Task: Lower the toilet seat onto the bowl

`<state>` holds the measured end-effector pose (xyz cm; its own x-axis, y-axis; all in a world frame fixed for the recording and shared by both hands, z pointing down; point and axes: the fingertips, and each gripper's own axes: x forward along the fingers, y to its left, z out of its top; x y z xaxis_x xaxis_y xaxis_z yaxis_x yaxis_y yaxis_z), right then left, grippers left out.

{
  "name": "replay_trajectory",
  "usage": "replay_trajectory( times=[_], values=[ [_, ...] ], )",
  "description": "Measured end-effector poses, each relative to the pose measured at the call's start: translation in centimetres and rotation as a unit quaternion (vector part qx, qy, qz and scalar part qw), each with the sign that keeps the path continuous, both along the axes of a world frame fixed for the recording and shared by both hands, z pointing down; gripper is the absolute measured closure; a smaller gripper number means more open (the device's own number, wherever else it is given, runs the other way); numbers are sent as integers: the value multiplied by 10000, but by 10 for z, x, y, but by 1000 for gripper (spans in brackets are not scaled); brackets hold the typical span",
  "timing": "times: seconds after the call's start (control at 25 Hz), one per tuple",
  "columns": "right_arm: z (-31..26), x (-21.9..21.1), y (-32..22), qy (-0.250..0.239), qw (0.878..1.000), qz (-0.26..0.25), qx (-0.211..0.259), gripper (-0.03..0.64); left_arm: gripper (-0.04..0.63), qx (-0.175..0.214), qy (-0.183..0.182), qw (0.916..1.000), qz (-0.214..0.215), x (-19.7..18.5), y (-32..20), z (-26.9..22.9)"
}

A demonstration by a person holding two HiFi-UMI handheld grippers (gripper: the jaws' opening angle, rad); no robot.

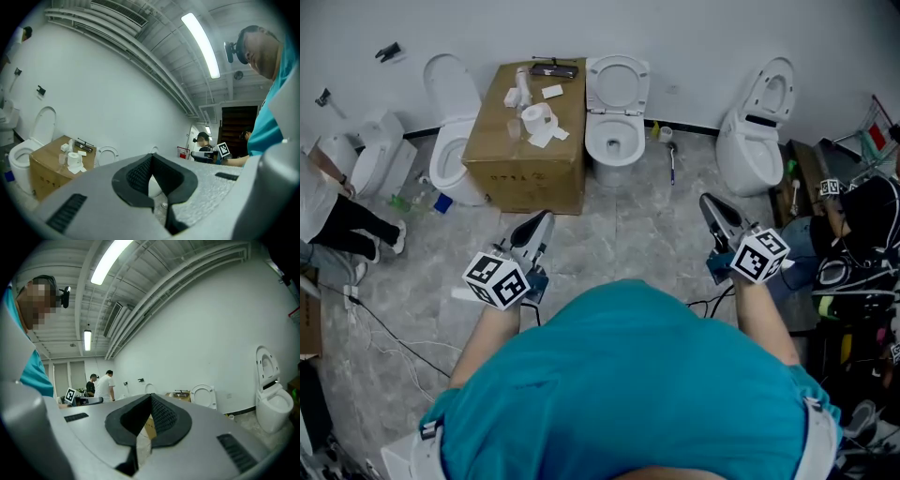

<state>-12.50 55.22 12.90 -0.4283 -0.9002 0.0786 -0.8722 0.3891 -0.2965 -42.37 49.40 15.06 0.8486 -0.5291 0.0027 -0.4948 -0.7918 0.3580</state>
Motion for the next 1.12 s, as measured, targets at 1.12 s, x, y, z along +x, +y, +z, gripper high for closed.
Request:
replay_trajectory(
  times=[1.12],
  values=[
    [22,185,-129,410,9960,-797,-39,618,592,-36,-365,9991,-201,231,-102,-1]
  ],
)
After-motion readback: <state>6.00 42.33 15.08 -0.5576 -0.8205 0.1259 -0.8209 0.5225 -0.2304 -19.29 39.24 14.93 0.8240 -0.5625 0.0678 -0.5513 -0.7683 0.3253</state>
